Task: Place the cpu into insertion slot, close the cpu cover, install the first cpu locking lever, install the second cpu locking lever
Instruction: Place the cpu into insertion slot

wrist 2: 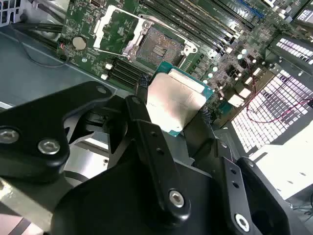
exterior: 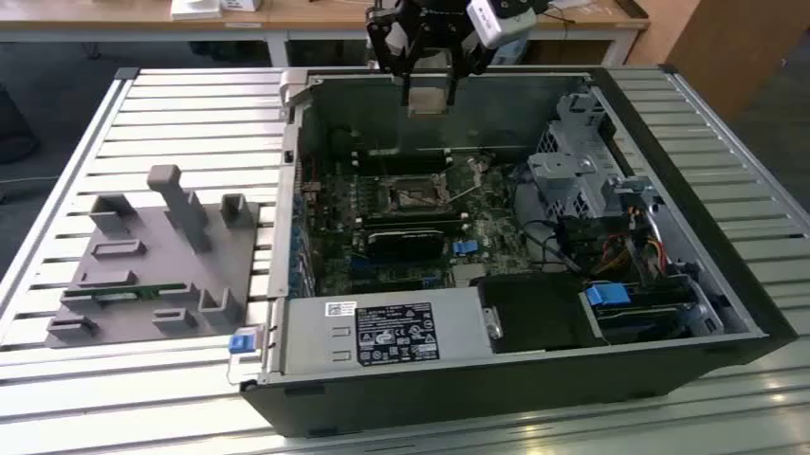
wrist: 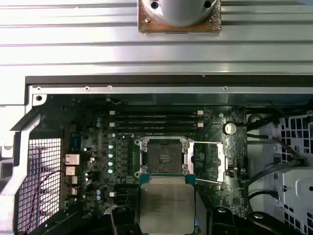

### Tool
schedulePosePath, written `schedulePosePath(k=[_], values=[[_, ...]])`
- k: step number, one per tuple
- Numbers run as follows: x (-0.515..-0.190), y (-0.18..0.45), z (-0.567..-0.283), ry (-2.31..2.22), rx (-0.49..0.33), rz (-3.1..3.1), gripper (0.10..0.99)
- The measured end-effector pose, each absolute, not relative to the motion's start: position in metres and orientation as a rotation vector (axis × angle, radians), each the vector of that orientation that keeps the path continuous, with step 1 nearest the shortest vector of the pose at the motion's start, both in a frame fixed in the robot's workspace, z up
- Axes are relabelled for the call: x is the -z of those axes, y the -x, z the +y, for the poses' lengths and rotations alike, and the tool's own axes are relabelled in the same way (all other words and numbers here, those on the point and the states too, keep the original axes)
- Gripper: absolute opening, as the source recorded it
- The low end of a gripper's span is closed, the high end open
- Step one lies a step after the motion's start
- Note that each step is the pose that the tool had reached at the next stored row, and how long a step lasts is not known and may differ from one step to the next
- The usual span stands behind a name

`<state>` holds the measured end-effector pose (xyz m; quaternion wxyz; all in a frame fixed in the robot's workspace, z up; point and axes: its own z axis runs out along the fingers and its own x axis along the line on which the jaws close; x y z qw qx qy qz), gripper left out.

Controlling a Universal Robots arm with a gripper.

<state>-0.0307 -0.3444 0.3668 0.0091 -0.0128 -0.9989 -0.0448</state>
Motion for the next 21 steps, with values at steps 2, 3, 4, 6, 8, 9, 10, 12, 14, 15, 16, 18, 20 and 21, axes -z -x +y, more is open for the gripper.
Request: schedulePosePath(k=[2,3,4,6,8,9,10,12,14,15,16,18,20,21], values=[[-0.3668,0.0307,-0.3444,0.04,0.14,-3.12,0.541],[-0.3668,0.0307,-0.3444,0.041,0.14,-3.12,0.541],[-0.3668,0.0307,-0.3444,0.042,0.14,-3.12,0.541],[-0.3668,0.0307,-0.3444,0.043,0.14,-3.12,0.541],[-0.3668,0.0307,-0.3444,0.045,0.14,-3.12,0.541],[-0.3667,0.0307,-0.3444,0.047,0.14,-3.12,0.541],[-0.3668,0.0307,-0.3443,0.049,0.14,-3.12,0.541],[-0.3668,0.0307,-0.3444,0.053,0.14,-3.12,0.541],[-0.3668,0.0307,-0.3444,0.058,0.14,-3.12,0.541],[-0.3668,0.0307,-0.3443,0.061,0.14,-3.12,0.541],[-0.3668,0.0307,-0.3443,0.066,0.14,-3.12,0.541],[-0.3668,0.0307,-0.3444,0.078,0.14,-3.12,0.541],[-0.3668,0.0307,-0.3444,0.097,0.141,-3.12,0.541],[-0.3667,0.0307,-0.3444,0.108,0.141,-3.12,0.541]])
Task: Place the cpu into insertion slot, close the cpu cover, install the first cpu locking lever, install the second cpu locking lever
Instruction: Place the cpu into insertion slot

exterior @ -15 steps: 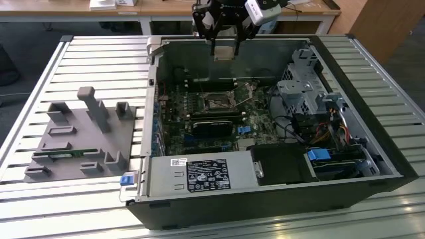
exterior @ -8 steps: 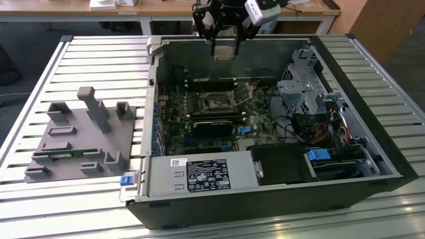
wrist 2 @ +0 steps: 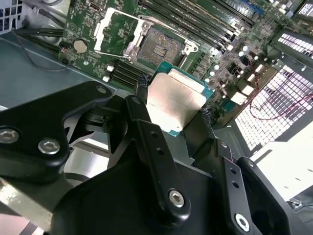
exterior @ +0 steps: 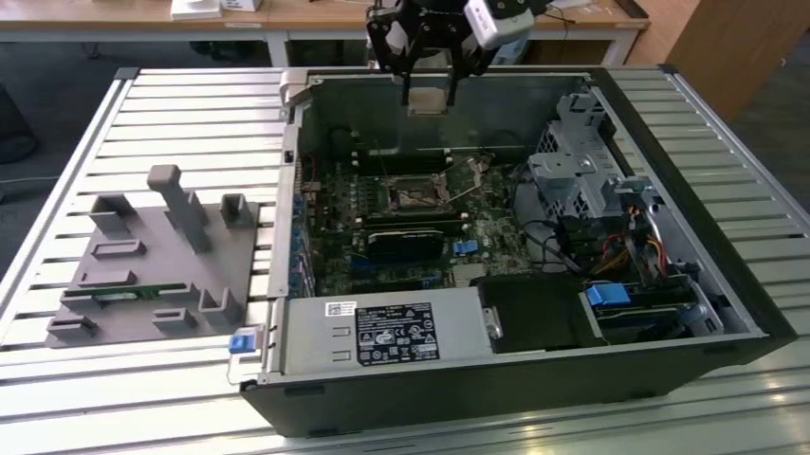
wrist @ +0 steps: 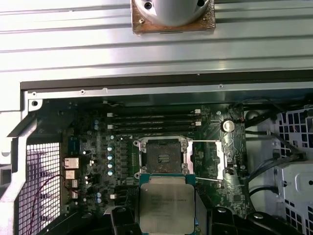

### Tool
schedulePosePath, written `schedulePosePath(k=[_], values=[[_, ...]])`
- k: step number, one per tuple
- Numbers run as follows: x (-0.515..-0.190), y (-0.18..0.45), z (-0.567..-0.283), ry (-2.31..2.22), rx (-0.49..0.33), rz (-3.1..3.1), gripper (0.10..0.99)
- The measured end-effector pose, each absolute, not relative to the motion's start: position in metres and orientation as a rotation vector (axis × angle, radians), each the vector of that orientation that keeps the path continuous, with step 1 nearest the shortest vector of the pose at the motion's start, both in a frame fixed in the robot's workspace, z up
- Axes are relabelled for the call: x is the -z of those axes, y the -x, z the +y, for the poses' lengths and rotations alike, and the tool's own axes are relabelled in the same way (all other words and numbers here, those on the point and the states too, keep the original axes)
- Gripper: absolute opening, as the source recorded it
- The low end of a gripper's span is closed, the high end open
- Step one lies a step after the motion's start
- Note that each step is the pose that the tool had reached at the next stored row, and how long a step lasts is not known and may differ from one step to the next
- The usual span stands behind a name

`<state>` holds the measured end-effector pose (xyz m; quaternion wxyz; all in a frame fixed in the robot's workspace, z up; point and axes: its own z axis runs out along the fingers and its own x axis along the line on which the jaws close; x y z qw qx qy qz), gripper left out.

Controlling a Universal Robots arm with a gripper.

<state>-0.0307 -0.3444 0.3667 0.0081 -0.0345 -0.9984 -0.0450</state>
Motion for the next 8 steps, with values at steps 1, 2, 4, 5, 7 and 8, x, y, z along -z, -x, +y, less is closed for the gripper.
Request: schedulePosePath(k=[1,2,4,5,7,8], values=[[-0.3667,0.0307,-0.3443,0.119,0.141,-3.12,0.541],[-0.3667,0.0307,-0.3444,0.128,0.141,-3.12,0.541],[-0.3667,0.0307,-0.3444,0.145,0.141,-3.12,0.541],[-0.3667,0.0307,-0.3444,0.151,0.141,-3.12,0.541],[-0.3666,0.0307,-0.3444,0.167,0.141,-3.119,0.541],[-0.3666,0.0307,-0.3444,0.176,0.141,-3.119,0.541]])
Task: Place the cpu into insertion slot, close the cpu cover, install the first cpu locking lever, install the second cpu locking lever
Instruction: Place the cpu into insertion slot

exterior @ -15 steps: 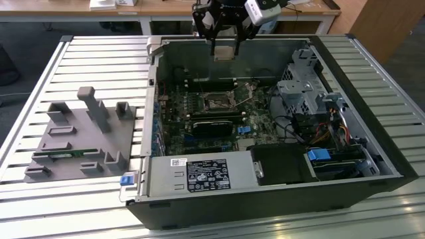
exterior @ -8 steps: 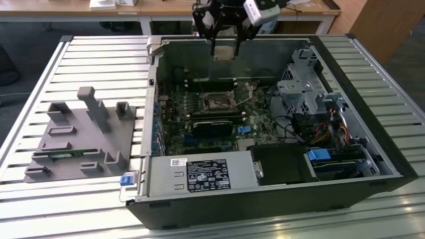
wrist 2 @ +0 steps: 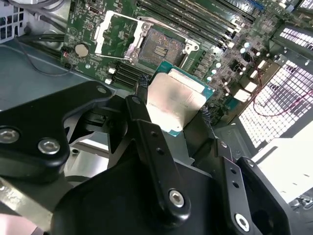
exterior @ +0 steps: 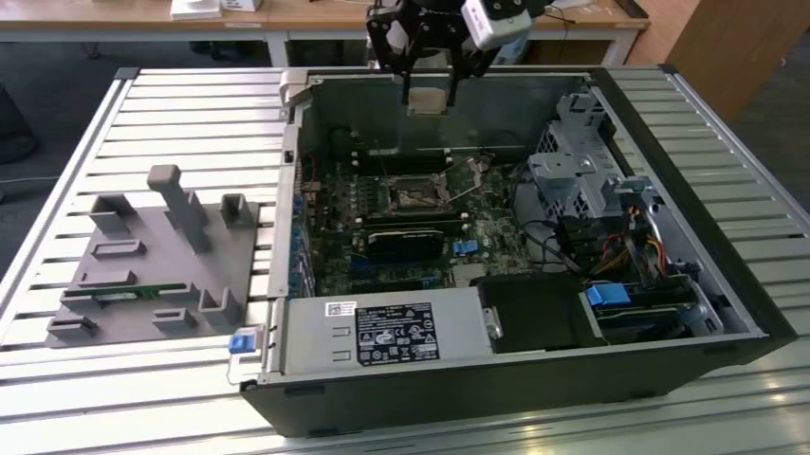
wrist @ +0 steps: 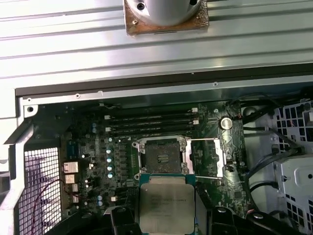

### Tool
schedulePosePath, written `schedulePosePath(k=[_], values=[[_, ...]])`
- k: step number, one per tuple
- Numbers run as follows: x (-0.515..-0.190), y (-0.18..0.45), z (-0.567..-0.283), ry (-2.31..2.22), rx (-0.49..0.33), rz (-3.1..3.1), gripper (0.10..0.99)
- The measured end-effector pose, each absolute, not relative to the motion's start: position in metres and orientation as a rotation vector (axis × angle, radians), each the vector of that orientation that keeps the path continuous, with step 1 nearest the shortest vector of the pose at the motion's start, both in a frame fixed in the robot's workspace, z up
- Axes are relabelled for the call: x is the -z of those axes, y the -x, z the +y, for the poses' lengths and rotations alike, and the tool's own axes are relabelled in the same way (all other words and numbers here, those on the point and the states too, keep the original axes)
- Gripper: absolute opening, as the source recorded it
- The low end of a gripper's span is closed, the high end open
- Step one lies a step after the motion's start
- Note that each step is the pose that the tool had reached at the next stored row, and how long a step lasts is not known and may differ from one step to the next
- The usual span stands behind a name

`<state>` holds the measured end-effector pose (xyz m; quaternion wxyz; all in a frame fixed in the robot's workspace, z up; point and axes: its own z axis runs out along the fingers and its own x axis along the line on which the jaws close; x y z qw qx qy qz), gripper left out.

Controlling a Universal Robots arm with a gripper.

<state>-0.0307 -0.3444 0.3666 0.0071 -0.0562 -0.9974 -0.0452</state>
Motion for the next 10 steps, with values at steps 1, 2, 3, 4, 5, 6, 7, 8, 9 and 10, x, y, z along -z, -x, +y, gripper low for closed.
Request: schedulePosePath(k=[1,2,3,4,5,6,7,8,9,10], values=[[-0.3666,0.0307,-0.3444,0.186,0.141,-3.119,0.541],[-0.3666,0.0307,-0.3444,0.197,0.141,-3.118,0.541],[-0.3665,0.0308,-0.3443,0.209,0.142,-3.118,0.541],[-0.3665,0.0308,-0.3443,0.221,0.142,-3.118,0.541],[-0.3664,0.0308,-0.3444,0.233,0.142,-3.117,0.541],[-0.3664,0.0308,-0.3444,0.246,0.142,-3.116,0.541],[-0.3663,0.0308,-0.3444,0.259,0.142,-3.116,0.541],[-0.3663,0.0308,-0.3444,0.27,0.142,-3.115,0.541],[-0.3662,0.0308,-0.3444,0.28,0.142,-3.115,0.541],[-0.3661,0.0308,-0.3443,0.289,0.142,-3.114,0.541]])
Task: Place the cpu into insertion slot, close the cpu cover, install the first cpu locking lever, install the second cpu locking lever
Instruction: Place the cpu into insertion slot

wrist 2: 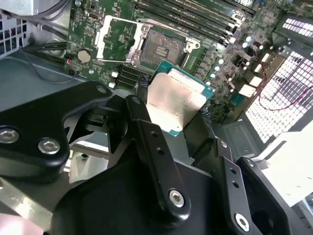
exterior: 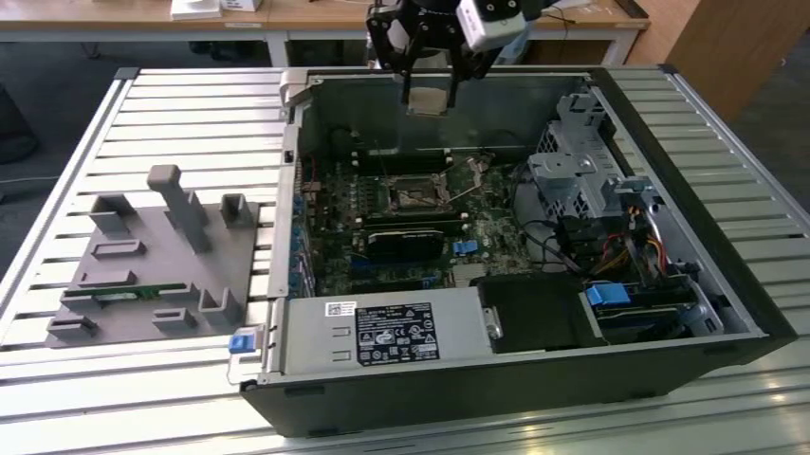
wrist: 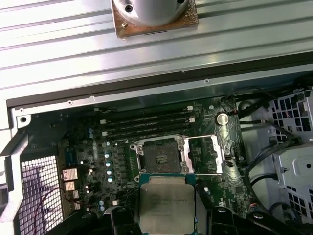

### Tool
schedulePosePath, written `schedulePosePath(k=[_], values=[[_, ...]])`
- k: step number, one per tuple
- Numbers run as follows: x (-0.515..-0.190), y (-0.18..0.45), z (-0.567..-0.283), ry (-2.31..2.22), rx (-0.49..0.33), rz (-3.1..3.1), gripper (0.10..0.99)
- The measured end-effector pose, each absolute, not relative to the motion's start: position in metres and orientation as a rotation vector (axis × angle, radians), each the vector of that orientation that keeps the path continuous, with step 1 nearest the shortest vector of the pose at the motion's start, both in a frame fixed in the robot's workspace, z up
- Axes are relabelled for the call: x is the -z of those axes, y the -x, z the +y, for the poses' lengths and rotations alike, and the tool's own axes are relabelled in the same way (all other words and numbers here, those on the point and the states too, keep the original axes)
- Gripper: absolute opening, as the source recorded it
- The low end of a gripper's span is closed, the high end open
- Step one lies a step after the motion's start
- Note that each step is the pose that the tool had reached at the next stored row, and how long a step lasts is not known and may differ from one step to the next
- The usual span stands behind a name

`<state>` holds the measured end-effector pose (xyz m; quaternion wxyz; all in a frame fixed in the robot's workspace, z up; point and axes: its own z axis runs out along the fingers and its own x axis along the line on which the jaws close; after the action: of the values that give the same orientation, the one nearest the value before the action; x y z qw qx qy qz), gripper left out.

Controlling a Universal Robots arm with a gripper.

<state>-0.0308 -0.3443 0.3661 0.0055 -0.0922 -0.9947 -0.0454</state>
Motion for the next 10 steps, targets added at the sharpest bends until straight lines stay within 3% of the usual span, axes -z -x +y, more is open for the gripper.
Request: schedulePosePath(k=[10], values=[[-0.3661,0.0308,-0.3443,0.359,0.142,-3.109,0.541]])
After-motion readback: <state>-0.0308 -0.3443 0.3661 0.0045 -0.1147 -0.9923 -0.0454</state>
